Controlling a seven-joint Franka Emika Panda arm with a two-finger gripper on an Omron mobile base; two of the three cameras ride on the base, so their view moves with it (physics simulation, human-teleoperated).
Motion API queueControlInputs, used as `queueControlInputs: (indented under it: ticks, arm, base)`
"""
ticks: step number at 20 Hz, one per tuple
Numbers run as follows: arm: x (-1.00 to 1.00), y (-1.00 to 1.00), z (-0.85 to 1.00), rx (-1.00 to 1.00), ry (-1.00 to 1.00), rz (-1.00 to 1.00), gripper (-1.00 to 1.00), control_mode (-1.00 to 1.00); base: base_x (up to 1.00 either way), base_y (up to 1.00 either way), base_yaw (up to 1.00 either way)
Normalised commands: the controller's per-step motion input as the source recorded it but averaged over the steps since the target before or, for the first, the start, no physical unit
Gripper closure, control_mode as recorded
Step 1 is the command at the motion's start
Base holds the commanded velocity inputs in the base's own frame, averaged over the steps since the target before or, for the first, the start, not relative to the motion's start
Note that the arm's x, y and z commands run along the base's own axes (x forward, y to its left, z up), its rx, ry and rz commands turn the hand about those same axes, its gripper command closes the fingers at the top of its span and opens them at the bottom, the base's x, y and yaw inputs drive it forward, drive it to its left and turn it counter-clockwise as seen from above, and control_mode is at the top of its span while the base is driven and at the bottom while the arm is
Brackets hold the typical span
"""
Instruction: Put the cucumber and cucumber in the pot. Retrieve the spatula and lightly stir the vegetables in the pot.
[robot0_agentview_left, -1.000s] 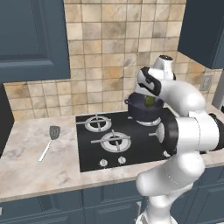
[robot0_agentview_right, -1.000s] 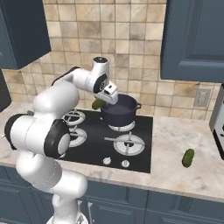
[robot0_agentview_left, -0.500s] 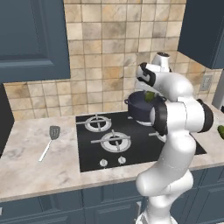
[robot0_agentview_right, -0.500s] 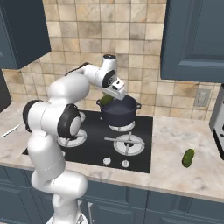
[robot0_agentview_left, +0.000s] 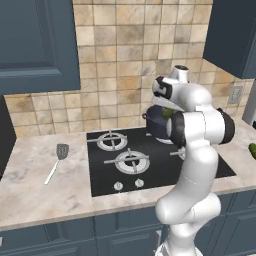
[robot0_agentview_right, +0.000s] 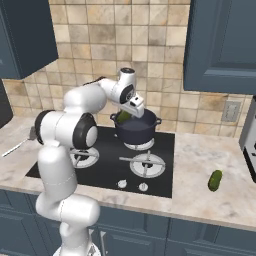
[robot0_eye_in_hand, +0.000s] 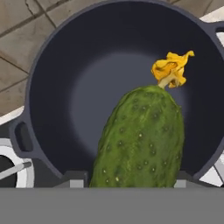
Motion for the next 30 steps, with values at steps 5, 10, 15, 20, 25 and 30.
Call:
queueControlInputs:
  ticks: [5,10,15,20,25,30]
  arm:
    - [0.13,-0.03,-0.36,-0.03,0.00,-0.02,1.00,-1.00]
    - [0.23,-0.04,-0.24,0.00,0.00,0.00,1.00,-1.00]
    - [0.25,-0.06,-0.20,0.00,0.00,0.00,1.00,-1.00]
    - [0.25,-0.08,-0.17,0.00,0.00,0.00,1.00,-1.00]
    - [0.17,-0.12,-0.20,0.00,0.01,0.00,1.00,-1.00]
    - [0.15,-0.07,-0.16,0.00,0.01,0.00,-1.00,-1.00]
  base:
    - [0.00,0.00,0.00]
    - [0.00,0.00,0.00]
    - [0.00,0.00,0.00]
    - [0.00,0.00,0.00]
    - [0.00,0.00,0.00]
    - [0.00,0.00,0.00]
